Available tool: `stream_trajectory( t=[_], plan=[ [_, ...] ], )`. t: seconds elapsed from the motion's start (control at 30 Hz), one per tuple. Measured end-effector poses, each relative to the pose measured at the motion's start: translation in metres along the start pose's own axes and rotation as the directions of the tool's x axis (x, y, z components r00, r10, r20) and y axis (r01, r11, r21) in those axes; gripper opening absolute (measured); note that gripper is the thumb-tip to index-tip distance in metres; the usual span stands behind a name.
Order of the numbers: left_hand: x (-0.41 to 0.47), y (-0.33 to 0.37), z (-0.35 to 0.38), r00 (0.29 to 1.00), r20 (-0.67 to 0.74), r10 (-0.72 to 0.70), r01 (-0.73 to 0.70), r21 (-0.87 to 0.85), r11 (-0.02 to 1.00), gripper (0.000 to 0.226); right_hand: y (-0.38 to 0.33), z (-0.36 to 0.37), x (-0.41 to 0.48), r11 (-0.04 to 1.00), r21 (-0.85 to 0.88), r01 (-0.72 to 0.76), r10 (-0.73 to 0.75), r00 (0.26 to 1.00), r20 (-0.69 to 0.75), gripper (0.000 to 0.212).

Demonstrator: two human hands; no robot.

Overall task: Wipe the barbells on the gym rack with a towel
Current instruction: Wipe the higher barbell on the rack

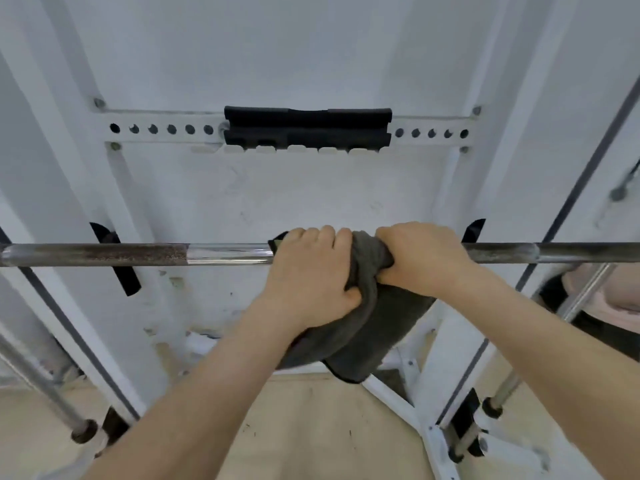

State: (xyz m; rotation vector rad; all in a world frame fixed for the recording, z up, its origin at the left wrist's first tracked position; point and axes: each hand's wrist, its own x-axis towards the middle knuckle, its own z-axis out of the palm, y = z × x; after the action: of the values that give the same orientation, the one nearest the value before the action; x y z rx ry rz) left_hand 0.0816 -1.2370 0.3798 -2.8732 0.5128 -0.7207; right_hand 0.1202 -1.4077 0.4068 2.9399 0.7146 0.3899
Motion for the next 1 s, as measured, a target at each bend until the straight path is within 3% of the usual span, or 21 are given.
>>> stream_trajectory(
  t=[0.13,0.23,0.3,0.37,0.43,0.5,0.57,0.63,0.7,0.83,1.0],
  plan=[
    [0.033,0.032,0.007,0.998,-0.030,0.054,-0.053,0.057,0.997,0.052,0.016,0.006,-0.009,0.995,-0.073,-0.066,0.060,0.994,-0.089,0.011],
    [0.012,-0.009,0.004,1.000,-0.020,-0.017,0.018,0.058,0.998,0.046,-0.008,0.008,-0.003,0.999,-0.036,-0.003,-0.002,0.989,-0.151,0.014],
    [-0.020,-0.055,0.002,0.994,-0.002,-0.105,0.105,-0.004,0.994,0.048,-0.026,0.005,0.002,0.982,0.119,0.147,-0.126,0.978,-0.165,0.019],
    [-0.051,-0.093,-0.007,0.979,0.069,-0.190,0.195,-0.064,0.979,0.045,-0.031,0.000,0.001,0.875,0.394,0.282,-0.232,0.958,-0.170,0.032],
    [-0.060,-0.109,-0.015,0.950,0.142,-0.279,0.299,-0.149,0.942,0.043,-0.017,-0.002,-0.003,0.792,0.548,0.268,-0.184,0.961,-0.205,0.045],
    [-0.051,-0.094,-0.021,0.911,0.154,-0.383,0.409,-0.207,0.889,0.056,0.009,0.001,-0.010,0.906,0.411,0.102,-0.028,0.983,-0.183,0.044],
    [-0.044,-0.059,-0.026,0.907,-0.008,-0.420,0.408,-0.225,0.885,0.060,0.028,0.007,-0.015,0.981,0.182,-0.066,0.087,0.990,-0.114,0.064],
    [-0.042,-0.023,-0.018,0.933,-0.118,-0.340,0.308,-0.227,0.924,0.047,0.031,0.012,-0.013,0.989,0.121,-0.084,0.098,0.989,-0.109,0.075],
    [-0.031,0.004,-0.007,0.946,-0.111,-0.304,0.278,-0.202,0.939,0.044,0.026,0.013,-0.010,0.993,0.096,-0.072,0.087,0.983,-0.162,0.074],
    [0.020,0.036,0.003,0.932,-0.112,-0.345,0.347,-0.007,0.938,0.049,0.026,0.017,-0.008,0.989,0.114,-0.092,0.117,0.963,-0.242,0.060],
    [0.047,0.029,0.000,0.929,-0.004,-0.370,0.369,-0.074,0.927,0.061,0.029,0.019,-0.007,0.989,0.106,-0.103,0.128,0.957,-0.259,0.062]
  ],
)
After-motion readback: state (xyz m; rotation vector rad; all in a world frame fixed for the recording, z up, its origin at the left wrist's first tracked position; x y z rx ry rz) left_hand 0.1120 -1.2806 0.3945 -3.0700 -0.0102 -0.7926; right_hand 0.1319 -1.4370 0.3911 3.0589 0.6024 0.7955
